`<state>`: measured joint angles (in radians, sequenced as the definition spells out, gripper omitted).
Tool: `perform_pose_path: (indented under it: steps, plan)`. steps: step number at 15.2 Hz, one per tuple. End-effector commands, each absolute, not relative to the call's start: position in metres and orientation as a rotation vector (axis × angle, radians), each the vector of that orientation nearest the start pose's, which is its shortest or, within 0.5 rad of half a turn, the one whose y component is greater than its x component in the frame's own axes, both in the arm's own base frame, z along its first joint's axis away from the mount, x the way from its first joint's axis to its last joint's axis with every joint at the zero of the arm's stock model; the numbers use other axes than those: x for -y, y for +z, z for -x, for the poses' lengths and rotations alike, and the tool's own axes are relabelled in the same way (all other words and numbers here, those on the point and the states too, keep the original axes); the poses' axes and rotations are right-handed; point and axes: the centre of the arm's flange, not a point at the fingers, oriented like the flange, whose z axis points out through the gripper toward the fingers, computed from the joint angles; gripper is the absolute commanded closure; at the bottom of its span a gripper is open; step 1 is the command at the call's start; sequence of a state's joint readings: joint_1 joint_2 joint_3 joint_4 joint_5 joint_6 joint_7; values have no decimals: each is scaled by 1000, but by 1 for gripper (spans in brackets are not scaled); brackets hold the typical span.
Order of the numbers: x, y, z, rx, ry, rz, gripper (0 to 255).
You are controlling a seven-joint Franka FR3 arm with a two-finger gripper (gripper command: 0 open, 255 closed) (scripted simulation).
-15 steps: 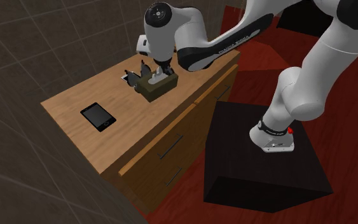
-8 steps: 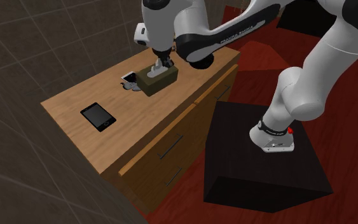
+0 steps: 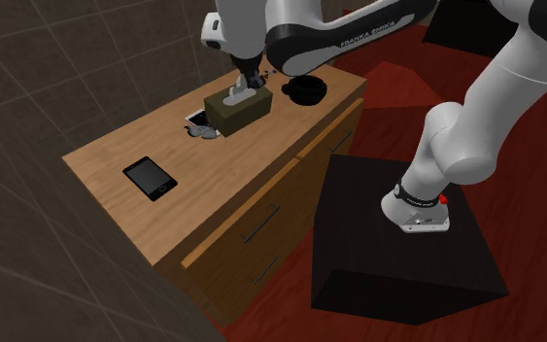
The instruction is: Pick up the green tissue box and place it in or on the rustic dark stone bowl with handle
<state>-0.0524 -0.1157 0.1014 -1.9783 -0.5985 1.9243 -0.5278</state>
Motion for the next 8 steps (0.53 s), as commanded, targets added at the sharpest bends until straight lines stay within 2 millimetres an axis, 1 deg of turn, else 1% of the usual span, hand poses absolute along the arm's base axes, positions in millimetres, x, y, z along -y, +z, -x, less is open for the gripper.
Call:
perform_pose_path:
  steps: [1,8]
  plan:
    - [10,546,-537,-965,-107,-2375,255]
    - [10,583,-537,-965,-107,-2375,255]
